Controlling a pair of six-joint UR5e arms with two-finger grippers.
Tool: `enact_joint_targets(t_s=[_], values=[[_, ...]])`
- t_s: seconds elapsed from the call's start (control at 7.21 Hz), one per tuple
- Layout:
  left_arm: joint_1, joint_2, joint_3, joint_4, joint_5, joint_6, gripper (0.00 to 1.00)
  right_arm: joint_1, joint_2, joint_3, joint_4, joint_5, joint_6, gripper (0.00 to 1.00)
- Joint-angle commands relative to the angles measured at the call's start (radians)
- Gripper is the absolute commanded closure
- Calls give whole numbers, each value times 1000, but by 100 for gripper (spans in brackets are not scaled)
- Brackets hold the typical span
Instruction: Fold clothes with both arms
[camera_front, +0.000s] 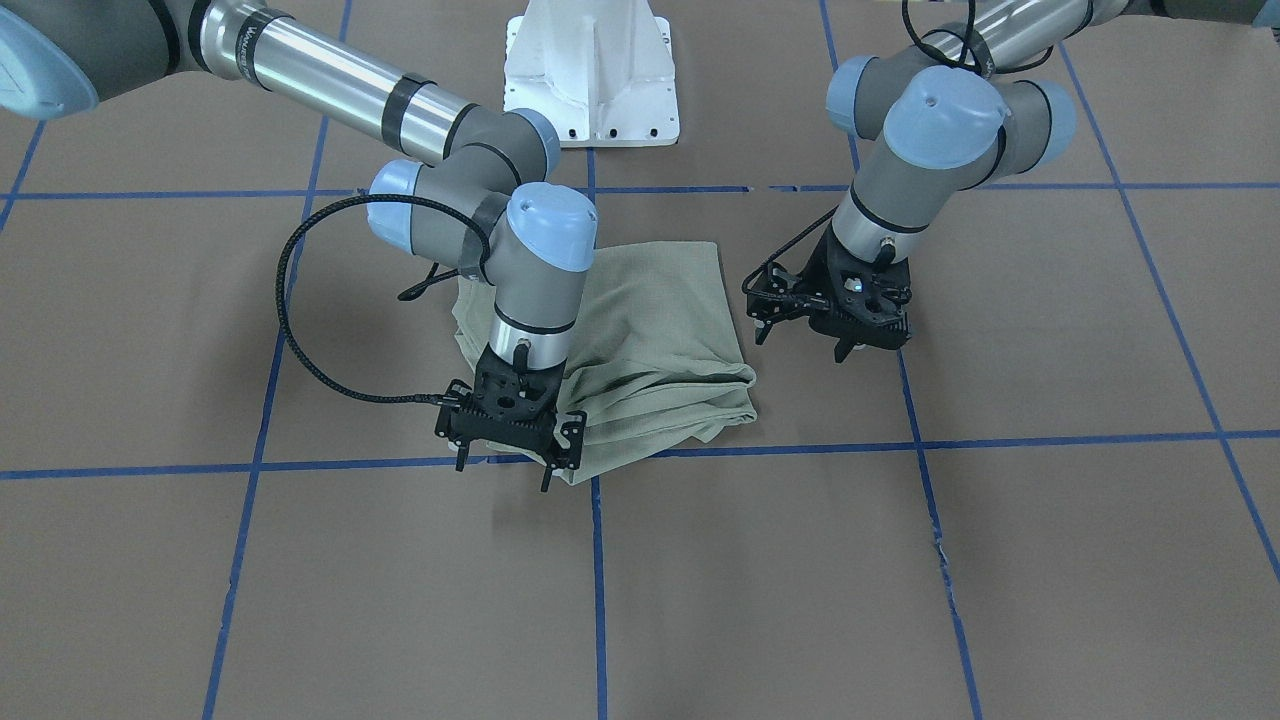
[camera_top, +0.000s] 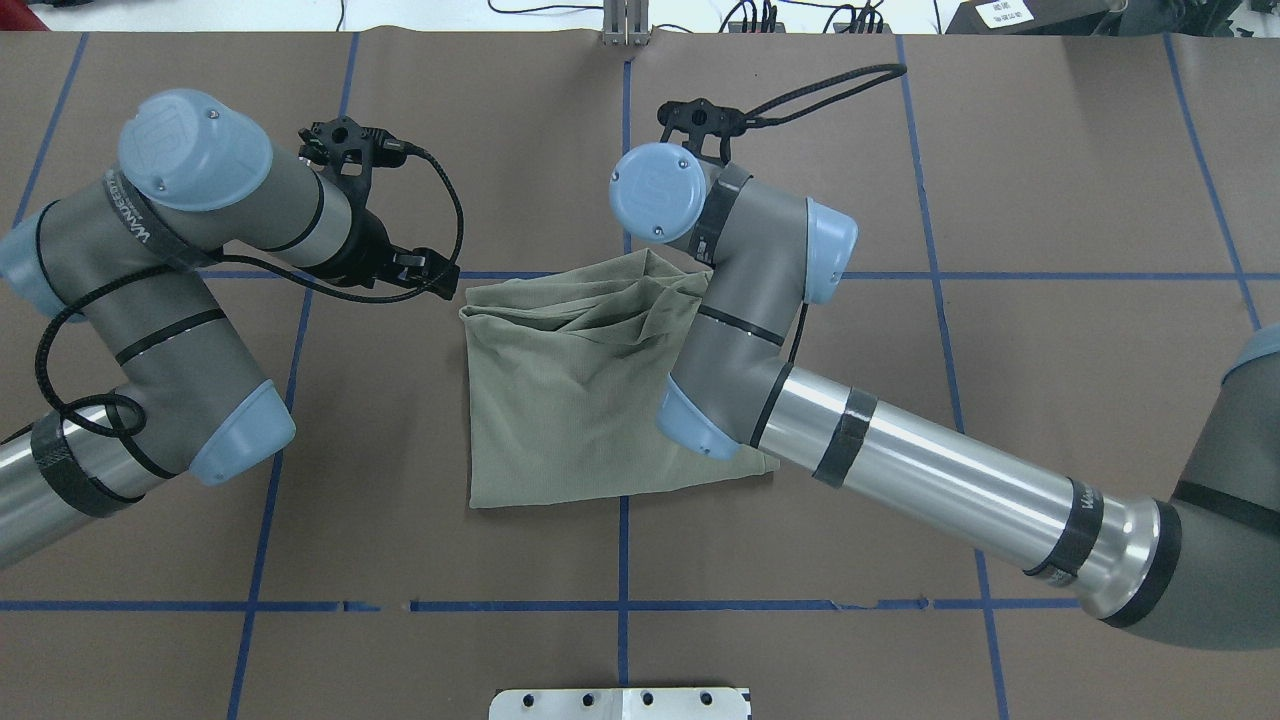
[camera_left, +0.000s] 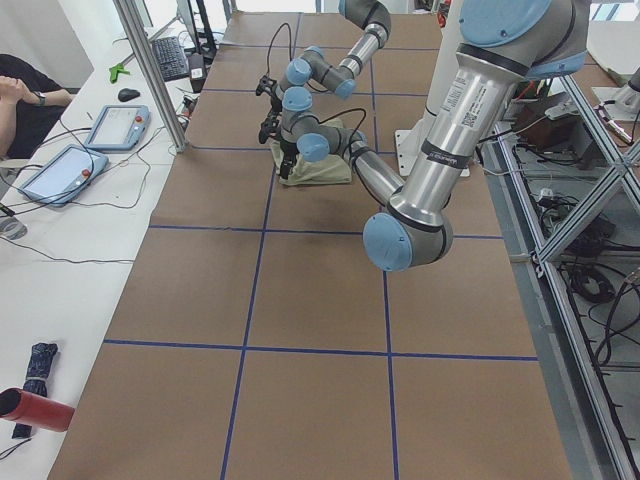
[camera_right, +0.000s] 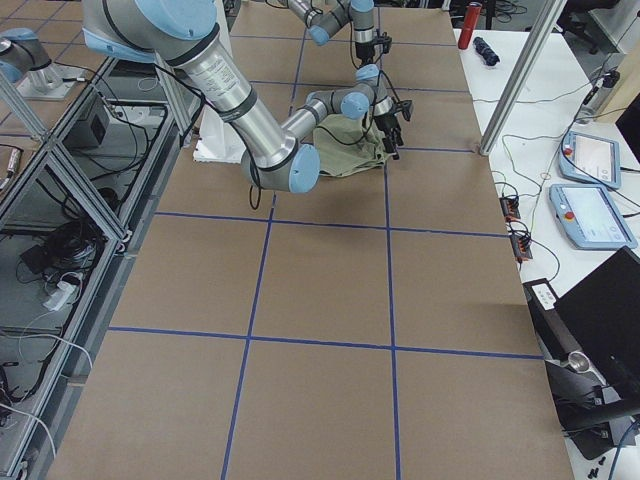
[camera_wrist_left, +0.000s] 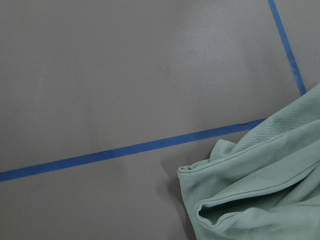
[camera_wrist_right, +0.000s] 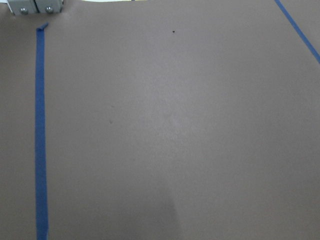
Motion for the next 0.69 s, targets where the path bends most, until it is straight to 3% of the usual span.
enact_joint_targets(t_s=[0.0,0.14,0.28,0.55], values=[[9,-9,13,2,8,-58,0,38,18,-7,4,127,-33,0],[53,-14,9,5,42,-104,0,69,18,2,4,225,-62,0],[138,-17,13,9,136,-185,0,104,7,28,2,328,-111,0],[205,-30,48,15,186,-218,0,109,-16,64,2,339,-122,0]])
